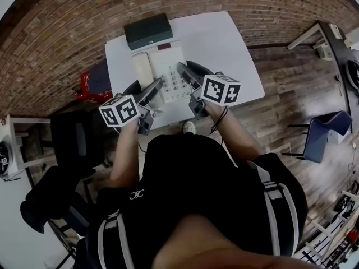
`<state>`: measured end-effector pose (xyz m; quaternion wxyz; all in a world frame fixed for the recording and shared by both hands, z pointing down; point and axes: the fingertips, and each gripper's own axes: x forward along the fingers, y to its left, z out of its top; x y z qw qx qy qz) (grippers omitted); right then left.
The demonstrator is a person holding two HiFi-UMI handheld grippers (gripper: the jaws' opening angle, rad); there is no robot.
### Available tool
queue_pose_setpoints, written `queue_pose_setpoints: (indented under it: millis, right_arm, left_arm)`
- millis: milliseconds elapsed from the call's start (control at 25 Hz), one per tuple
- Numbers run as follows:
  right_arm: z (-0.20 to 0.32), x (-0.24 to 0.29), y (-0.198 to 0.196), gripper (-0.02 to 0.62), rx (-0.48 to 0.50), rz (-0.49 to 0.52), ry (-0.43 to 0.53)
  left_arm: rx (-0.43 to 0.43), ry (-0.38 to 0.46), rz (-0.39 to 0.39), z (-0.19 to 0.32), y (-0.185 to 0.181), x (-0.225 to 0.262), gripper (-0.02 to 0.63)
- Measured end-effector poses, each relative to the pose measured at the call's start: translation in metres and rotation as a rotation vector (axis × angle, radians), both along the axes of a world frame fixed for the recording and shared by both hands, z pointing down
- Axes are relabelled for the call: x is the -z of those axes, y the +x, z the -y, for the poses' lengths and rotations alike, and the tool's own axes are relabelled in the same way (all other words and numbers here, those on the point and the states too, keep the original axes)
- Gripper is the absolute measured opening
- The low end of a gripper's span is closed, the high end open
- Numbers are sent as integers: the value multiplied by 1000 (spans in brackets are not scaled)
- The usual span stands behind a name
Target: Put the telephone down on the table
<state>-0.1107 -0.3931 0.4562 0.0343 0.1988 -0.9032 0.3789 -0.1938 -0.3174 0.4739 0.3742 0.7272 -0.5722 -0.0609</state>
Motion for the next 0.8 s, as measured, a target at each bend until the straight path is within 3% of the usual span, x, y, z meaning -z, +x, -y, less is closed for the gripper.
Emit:
queue_pose_setpoints:
  millis: [480, 800]
  right_arm:
    - [56, -109, -57, 144, 82, -134, -225]
    - [76, -168, -80, 144, 79, -236, -308]
  left_arm:
    - [70, -225, -137, 47, -50, -100, 373]
    - [47, -338, -229, 65, -72, -160, 373]
